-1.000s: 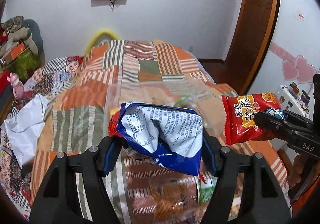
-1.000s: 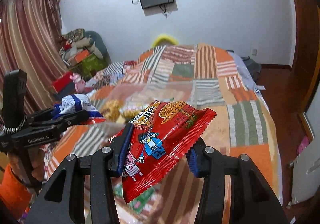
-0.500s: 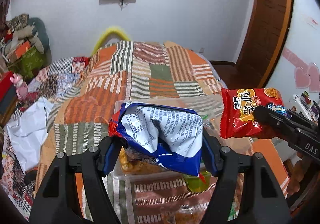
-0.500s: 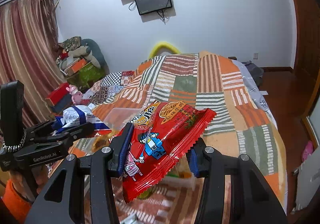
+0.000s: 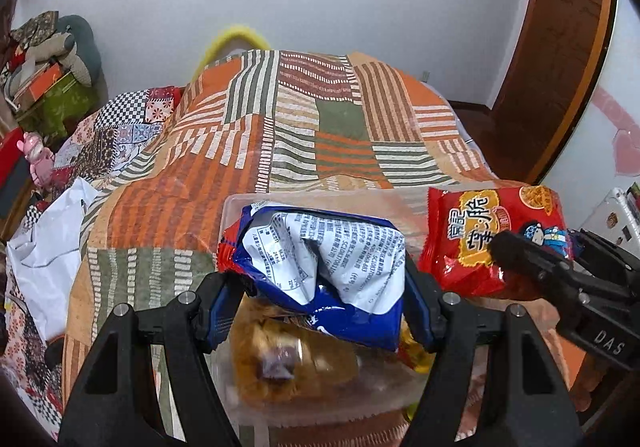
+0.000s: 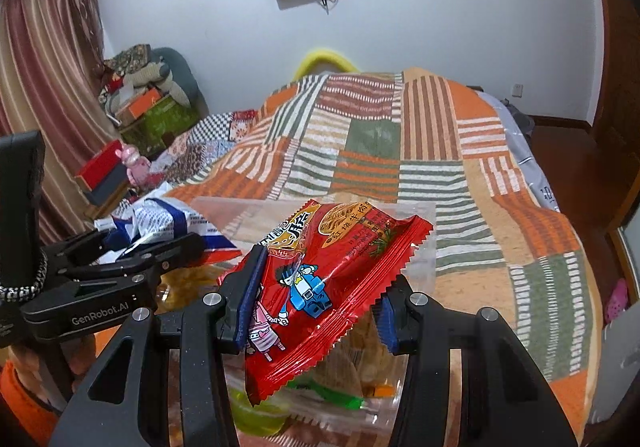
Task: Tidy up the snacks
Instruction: 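Drop the blue-white bag into the box with left tool while right tool drops the red bag in, then grasp the bagged orange pastry with the left tool while the right tool grasps the green pack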
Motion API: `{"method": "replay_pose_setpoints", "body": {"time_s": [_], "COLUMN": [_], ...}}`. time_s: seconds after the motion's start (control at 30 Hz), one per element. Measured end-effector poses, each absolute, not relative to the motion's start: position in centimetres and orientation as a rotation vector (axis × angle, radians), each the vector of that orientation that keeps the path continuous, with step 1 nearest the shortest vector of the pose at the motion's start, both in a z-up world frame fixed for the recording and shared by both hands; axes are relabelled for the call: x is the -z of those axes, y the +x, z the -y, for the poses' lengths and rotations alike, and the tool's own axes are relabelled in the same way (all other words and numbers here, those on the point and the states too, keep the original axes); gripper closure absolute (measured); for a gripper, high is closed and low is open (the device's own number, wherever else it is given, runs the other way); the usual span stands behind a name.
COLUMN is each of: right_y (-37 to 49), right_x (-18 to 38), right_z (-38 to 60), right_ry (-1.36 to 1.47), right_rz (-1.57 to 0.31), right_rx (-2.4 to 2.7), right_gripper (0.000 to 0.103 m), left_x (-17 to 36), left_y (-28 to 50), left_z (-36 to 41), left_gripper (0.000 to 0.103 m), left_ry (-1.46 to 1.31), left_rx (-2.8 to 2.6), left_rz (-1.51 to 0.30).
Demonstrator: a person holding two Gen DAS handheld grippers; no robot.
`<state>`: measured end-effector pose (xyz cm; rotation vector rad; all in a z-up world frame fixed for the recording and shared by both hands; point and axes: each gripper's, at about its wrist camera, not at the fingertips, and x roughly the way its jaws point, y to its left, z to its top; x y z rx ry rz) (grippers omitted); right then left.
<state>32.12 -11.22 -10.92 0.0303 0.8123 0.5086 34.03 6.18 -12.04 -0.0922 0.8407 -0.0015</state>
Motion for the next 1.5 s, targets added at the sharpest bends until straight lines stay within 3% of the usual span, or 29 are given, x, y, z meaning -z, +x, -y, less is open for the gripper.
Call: {"method": "replay_pose_setpoints", "body": {"time_s": [0.37,0.6,0.8,0.9,1.1,1.23,1.5], "right_y": [33.7,33.2,31.1,29.4,25.6,23.5,20.8], "right_x": [11.7,11.5,10.1,9.0,6.8,6.0,7.3], "right_z": [10.2,11.1,12.3,13.1,14.2,14.6,14.6], "right_ry": [-0.013,-0.014,-0.03,-0.031,-0.045,-0.062,-0.061], "right_rz": [-0.839,-0.862,-0.835,-0.811,-0.751,-0.721,-0.752], "right_rx": [-0.508,-0.478,-0.468,-0.473,-0.483,-0.489,-0.516], "right_gripper": [0.054,0.034,0.029,0.027,0.022,0.02,0.018], "left_x": [13.5,13.1,11.5,10.4,8.0,6.9,8.0], "left_y": [35.5,34.4,31.7,29.9,25.8,22.9,19.1], "left_z": [-5.6,-5.2,-4.9,-5.0,-4.9,-5.1,-4.6], "left_gripper": [0.031,0.03,0.03,0.021,0.019,0.011,0.01], "left_ry": [-0.03,-0.035,-0.018,-0.024,-0.017,-0.052,-0.066], "left_rx": [0.006,0.033,0.045,0.046,0.049,0.061,0.086], "left_rz": [-0.866,-0.879,-0.854,-0.838,-0.795,-0.776,-0.821]}}
